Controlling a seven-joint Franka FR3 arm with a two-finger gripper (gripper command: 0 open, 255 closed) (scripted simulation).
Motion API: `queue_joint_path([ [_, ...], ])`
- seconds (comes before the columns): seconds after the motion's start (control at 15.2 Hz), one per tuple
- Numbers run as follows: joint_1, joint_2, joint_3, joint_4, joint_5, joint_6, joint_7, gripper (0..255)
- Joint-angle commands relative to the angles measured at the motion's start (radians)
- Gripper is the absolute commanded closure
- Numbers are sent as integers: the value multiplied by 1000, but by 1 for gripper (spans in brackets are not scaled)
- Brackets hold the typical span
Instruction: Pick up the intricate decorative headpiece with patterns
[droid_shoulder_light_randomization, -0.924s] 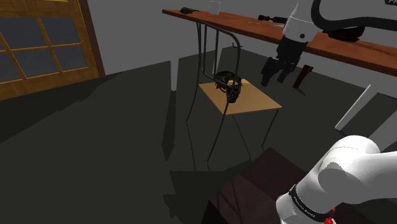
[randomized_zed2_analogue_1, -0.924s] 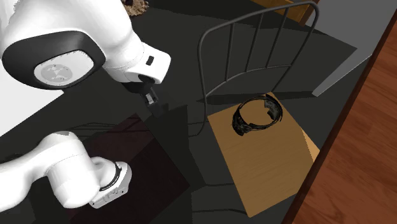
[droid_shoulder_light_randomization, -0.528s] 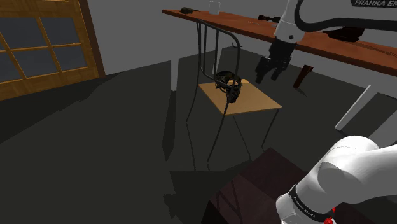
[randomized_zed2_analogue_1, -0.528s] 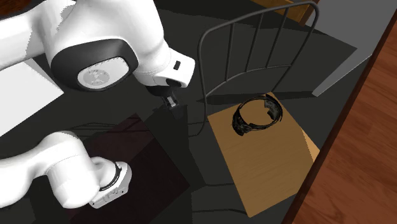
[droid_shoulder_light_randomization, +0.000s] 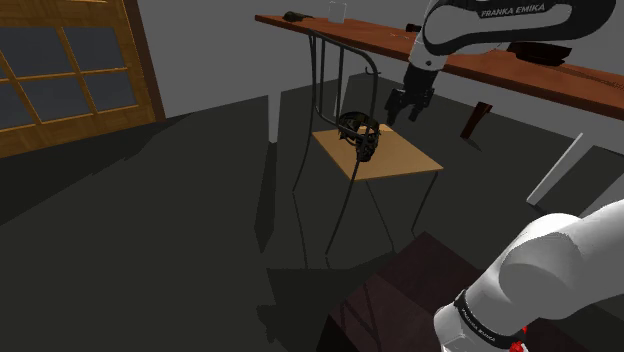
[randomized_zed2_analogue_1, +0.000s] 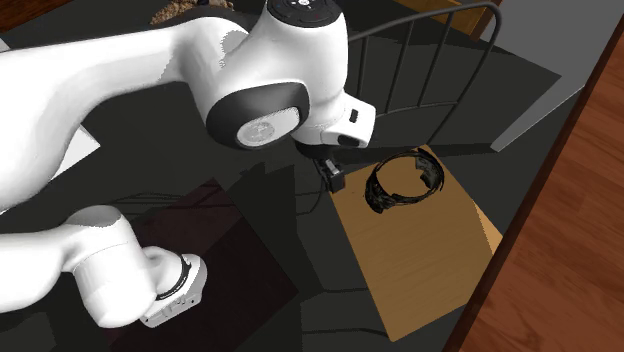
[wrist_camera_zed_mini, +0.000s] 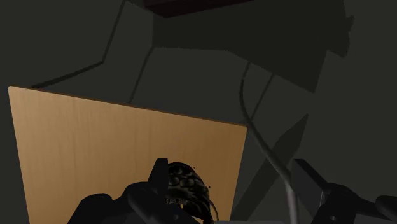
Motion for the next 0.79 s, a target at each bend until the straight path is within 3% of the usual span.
queue_joint_path([
  [0.0, -4, 76, -26, 39, 5, 36, -30, 0],
  [0.73, -44, 513, -117, 394, 119, 93, -194, 0],
])
